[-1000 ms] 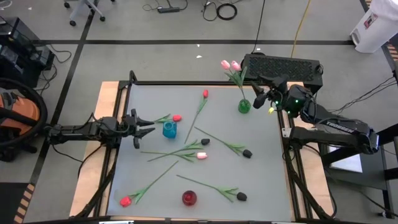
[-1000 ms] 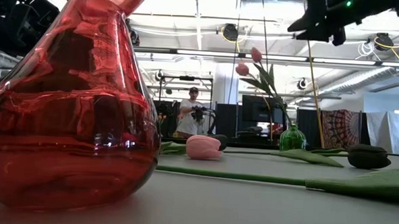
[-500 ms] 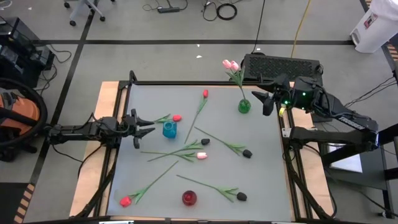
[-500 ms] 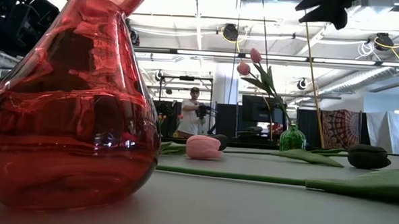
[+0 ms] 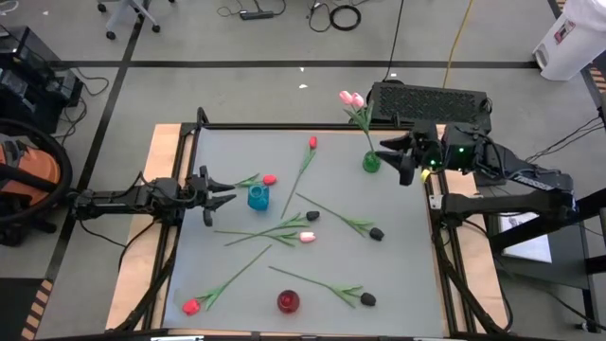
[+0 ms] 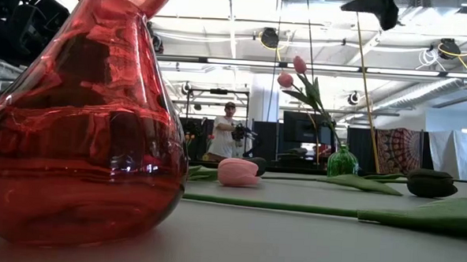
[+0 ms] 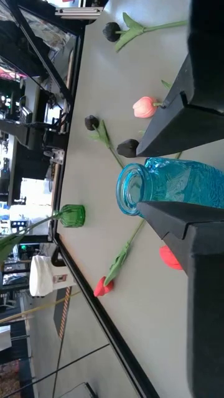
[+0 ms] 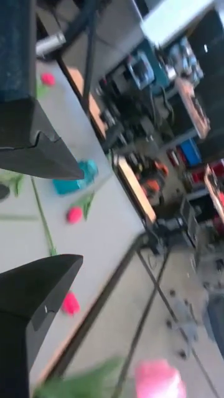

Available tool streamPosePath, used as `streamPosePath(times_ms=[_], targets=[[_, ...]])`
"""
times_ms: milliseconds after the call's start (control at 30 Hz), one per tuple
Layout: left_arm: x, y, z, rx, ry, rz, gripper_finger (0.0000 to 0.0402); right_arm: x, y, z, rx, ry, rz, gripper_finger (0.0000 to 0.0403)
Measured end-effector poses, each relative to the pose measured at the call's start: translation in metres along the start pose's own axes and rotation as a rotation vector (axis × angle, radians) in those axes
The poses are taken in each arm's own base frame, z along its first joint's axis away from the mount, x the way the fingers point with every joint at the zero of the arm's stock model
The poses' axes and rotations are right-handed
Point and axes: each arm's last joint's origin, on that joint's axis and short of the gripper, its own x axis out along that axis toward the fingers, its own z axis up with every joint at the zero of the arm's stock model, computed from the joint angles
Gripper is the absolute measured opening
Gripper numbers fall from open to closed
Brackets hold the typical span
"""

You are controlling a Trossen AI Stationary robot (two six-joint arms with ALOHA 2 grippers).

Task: Sort flowers into vase by color
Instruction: Put the pink flower into the green vase

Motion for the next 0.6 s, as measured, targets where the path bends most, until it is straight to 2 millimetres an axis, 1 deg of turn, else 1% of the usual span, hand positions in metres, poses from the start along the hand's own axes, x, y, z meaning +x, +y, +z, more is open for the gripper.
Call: streamPosePath(times_ms=[200,367,500,600], targets=[[0.0,0.0,0.0,0.0,0.0,0.0,0.0132,0.021,0.009,-0.01,0.045,0.093,0.028,0.0198],[0.0,0.0,0.0,0.009,-0.001,0.0,0.0132,0.039,0.015,-0.022,0.069,0.193,0.023,0.0198],[0.0,0.0,0.0,0.072,-0.003,0.014,0.0132,0.05,0.019,-0.034,0.092,0.287,0.005,0.0198],[0.0,0.0,0.0,0.135,-0.003,0.015,0.0132,0.057,0.024,-0.04,0.115,0.325,0.003,0.0198]])
